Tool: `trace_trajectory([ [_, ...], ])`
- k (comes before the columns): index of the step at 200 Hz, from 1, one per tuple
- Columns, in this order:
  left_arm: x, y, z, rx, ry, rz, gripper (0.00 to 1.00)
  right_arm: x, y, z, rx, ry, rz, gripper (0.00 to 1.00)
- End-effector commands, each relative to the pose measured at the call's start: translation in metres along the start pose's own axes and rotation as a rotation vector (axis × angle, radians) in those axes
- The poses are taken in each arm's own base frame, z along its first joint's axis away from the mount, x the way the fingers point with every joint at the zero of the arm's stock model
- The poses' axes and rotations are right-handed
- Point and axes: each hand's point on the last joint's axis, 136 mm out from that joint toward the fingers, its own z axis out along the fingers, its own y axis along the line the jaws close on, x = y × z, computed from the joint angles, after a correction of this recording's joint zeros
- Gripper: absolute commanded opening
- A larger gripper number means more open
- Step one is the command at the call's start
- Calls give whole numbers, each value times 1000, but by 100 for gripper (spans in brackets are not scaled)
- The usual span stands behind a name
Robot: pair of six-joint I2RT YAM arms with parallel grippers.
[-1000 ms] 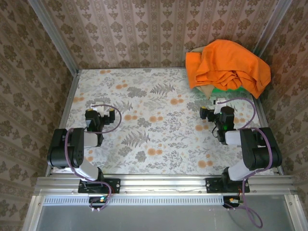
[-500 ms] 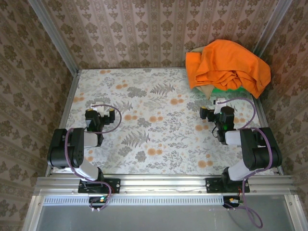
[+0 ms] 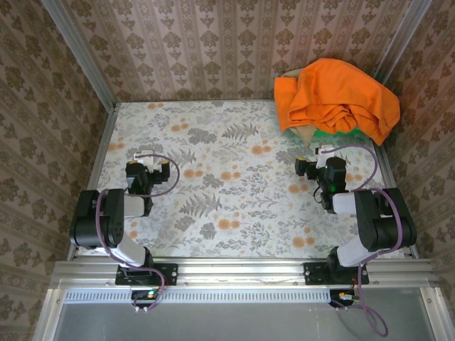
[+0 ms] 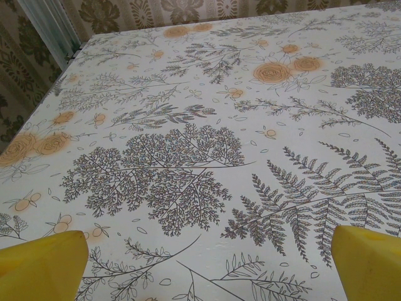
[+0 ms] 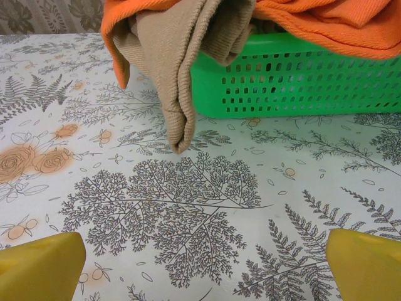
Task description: Fold and stack the trousers
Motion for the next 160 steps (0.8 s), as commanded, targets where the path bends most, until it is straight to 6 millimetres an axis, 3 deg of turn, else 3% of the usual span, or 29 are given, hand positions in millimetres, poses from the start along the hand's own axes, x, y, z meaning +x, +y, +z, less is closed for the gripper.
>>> trace_trajectory([
  [1, -14, -2, 2, 8, -35, 19, 100, -8, -5, 1, 32, -21, 2, 100],
  [56, -14, 6, 3, -17, -31, -4, 100, -8, -5, 1, 33, -19, 2, 100],
  [73, -27, 12, -5, -114, -36, 25, 100, -32, -16, -6, 132, -22, 5, 100],
  [78, -38, 11, -11, -130, -36, 43, 100, -37, -17, -9, 154, 19, 0, 100],
  [82, -47, 9, -15, -132, -32, 59, 100, -60, -17, -16, 165, 1, -2, 100],
  [103, -116, -9, -44, -109, -101, 84, 100, -138, -17, -52, 240, -10, 50, 100],
  [120, -176, -22, -74, -67, -171, -73, 100, -184, -12, -84, 231, 17, 158, 100],
  [131, -206, -33, -92, 22, -188, -229, 100, -197, -9, -100, 204, 26, 247, 100],
  [148, -239, -58, -112, 236, -276, -401, 100, -199, -13, -114, 168, -14, 486, 100],
  [160, -242, -56, -114, 318, -350, -622, 100, -205, -5, -114, 51, -28, 522, 95],
])
